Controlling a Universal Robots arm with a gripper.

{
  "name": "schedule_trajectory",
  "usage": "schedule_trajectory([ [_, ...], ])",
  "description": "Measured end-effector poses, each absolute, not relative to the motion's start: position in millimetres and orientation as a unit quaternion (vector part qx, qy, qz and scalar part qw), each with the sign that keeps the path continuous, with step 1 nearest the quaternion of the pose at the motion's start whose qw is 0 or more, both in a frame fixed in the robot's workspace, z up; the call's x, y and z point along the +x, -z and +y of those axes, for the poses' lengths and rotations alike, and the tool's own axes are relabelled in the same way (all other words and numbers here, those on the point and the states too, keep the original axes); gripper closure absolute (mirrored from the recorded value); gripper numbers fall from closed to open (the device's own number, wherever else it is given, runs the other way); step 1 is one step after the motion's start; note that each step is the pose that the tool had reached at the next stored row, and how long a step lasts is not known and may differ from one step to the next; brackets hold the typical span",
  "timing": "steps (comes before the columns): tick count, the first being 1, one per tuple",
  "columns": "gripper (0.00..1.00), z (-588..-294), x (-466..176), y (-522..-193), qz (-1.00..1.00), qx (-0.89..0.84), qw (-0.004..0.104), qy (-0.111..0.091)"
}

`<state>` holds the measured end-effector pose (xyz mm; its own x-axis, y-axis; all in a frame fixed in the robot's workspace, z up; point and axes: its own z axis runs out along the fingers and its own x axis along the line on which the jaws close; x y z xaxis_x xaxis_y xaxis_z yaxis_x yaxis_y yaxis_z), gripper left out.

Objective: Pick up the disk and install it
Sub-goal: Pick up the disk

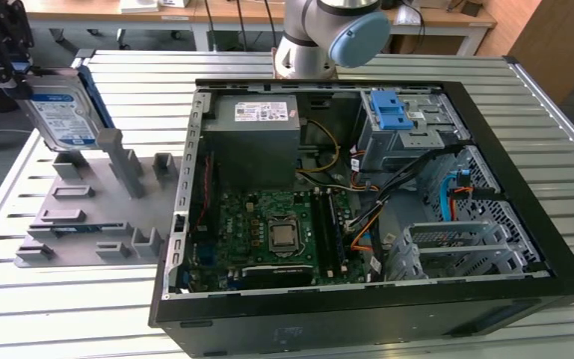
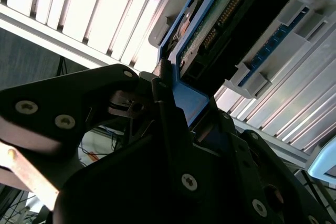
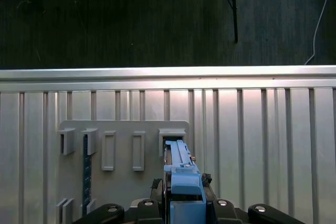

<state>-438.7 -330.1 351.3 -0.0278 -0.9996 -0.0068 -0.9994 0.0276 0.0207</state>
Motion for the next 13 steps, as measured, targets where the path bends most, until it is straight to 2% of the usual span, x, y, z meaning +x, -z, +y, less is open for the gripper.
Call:
schedule_trajectory([
  [13,0.64,-329.9,-438.7,-361.8,-0.717,0.697,0.006,0.008],
])
